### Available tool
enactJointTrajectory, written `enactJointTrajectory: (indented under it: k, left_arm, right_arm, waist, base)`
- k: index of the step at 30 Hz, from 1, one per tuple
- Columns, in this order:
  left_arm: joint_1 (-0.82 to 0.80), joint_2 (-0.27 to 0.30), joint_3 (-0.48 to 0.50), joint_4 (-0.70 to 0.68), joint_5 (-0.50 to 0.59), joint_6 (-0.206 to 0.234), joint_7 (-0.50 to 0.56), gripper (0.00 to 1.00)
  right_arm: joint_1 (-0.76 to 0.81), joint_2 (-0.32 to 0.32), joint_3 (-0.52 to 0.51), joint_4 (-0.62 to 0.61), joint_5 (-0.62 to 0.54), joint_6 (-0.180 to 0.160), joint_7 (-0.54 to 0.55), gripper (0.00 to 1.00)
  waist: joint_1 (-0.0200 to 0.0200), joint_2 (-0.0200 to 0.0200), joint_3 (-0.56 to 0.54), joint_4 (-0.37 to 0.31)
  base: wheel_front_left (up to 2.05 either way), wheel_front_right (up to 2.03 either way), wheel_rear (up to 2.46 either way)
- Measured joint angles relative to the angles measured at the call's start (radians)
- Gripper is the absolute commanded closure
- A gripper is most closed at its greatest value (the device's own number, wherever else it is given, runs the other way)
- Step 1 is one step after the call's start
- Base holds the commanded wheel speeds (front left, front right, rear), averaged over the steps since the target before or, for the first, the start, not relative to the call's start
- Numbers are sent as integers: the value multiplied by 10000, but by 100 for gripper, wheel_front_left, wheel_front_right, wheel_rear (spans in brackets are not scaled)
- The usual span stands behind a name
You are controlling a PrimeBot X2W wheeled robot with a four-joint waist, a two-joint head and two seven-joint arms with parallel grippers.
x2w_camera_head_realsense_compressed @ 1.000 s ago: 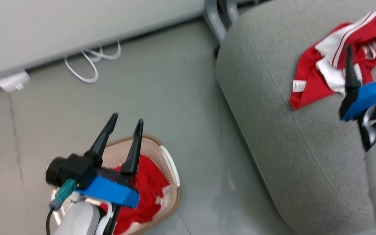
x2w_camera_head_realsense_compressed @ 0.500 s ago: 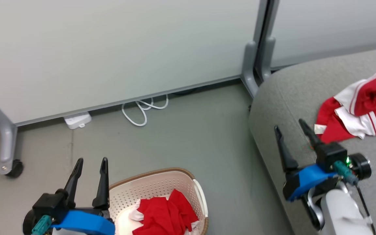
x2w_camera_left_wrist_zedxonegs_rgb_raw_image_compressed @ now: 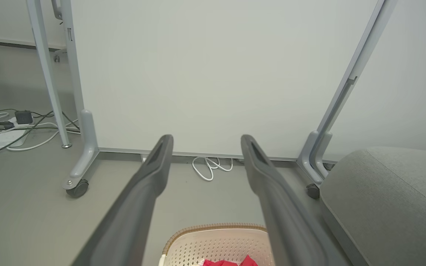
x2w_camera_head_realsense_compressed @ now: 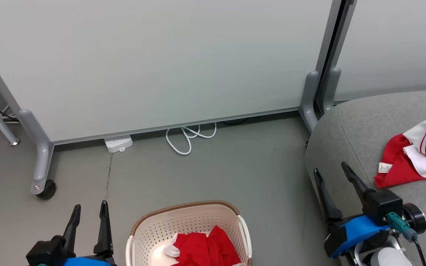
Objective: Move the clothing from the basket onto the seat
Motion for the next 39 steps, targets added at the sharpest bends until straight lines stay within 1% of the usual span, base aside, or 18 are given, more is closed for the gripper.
enactJointTrajectory:
  k: [11, 18, 21, 25, 29, 30, 39]
  left_arm:
    - [123, -194, 274, -50, 86, -15, 0, 0]
    - [122, -173, 104, 40, 67, -17, 0, 0]
    - [-53, -71, -205, 182, 63, -17, 0, 0]
    - [-877, 81, -717, 512, 54, -17, 0, 0]
    - [-1900, 288, -1499, 1229, -81, -17, 79, 0]
    - [-2554, 418, -1845, 1664, -119, -19, 234, 0]
    - [-5250, 938, -3292, 3820, -418, -48, 688, 0]
  right_arm:
    - [277, 0, 65, -474, 102, 0, 313, 0]
    - [269, 0, 230, -677, 167, 0, 412, 0]
    - [73, 0, 326, -926, 167, 0, 435, 0]
    - [-547, 2, 456, -1335, 44, 0, 520, 0]
    - [-1277, 2, 589, -1733, -150, 0, 533, 0]
    - [-1649, 0, 639, -1927, -228, 0, 543, 0]
    - [-3222, -2, 1315, -2855, -637, 0, 514, 0]
  waist:
    - [1, 0, 27, -62]
    - [1, -1, 268, -204]
    - [1, 0, 629, -276]
    - [2, 0, 1389, -386]
    - [4, 0, 2410, -519]
    - [5, -1, 2994, -588]
    - [6, -1, 5787, -1021]
  base:
    - [0, 0, 0]
    - [0, 0, 0]
    - [0, 0, 0]
    - [0, 0, 0]
    - [0, 0, 0]
    - [0, 0, 0]
    - [0, 0, 0]
